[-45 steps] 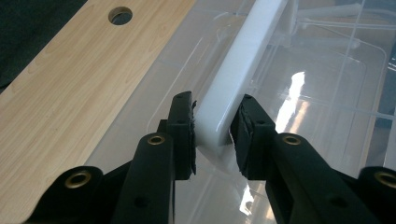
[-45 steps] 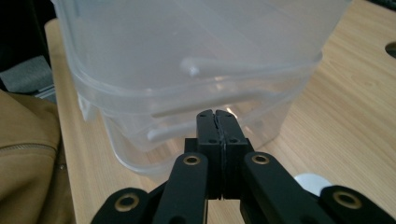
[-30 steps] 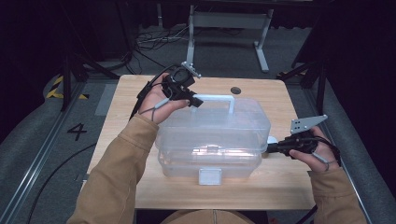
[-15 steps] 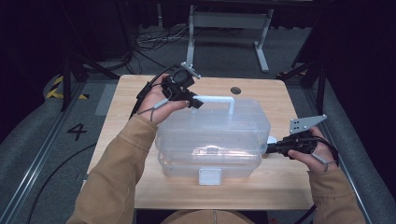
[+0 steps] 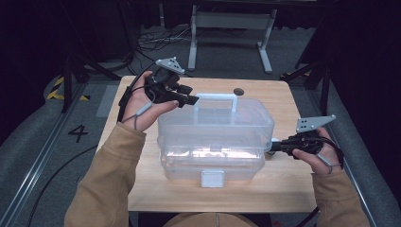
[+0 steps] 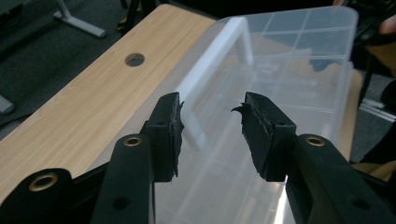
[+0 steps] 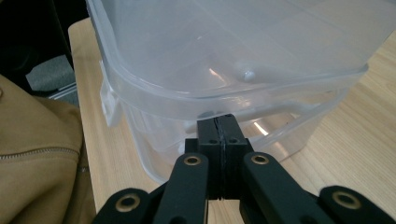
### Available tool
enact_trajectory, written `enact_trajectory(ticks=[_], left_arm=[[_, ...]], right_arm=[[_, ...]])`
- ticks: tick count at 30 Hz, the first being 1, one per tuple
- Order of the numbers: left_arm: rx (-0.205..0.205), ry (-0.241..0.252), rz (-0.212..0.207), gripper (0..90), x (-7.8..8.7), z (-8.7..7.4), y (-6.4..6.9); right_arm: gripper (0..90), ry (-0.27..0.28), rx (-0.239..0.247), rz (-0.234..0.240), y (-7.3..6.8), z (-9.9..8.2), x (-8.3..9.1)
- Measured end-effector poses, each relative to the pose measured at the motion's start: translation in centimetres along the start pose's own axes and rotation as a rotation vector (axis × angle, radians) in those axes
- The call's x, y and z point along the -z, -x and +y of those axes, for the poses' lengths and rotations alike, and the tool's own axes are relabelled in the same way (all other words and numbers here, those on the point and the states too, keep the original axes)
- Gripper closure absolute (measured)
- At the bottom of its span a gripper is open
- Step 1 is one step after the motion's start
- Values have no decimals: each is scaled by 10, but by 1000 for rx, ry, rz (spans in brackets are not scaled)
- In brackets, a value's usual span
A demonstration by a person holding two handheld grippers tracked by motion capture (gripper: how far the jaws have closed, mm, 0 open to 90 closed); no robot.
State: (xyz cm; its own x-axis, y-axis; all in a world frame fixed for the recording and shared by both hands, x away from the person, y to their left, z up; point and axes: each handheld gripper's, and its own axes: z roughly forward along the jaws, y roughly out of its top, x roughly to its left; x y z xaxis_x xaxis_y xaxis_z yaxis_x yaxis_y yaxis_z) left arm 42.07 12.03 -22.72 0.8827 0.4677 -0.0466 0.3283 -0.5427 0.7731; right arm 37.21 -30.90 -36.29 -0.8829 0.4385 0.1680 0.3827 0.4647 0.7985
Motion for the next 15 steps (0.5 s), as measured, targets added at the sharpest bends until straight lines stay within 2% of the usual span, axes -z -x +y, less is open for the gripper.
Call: enact_trajectory(ticks=[8,15], left_arm=[[8,48,14,600,23,-14,12],[15,69,20,624,37,-31,22]], right_arm=[[900,53,-28,-37,-2,3,2],[900,105,-43,-61,-4,6,4]])
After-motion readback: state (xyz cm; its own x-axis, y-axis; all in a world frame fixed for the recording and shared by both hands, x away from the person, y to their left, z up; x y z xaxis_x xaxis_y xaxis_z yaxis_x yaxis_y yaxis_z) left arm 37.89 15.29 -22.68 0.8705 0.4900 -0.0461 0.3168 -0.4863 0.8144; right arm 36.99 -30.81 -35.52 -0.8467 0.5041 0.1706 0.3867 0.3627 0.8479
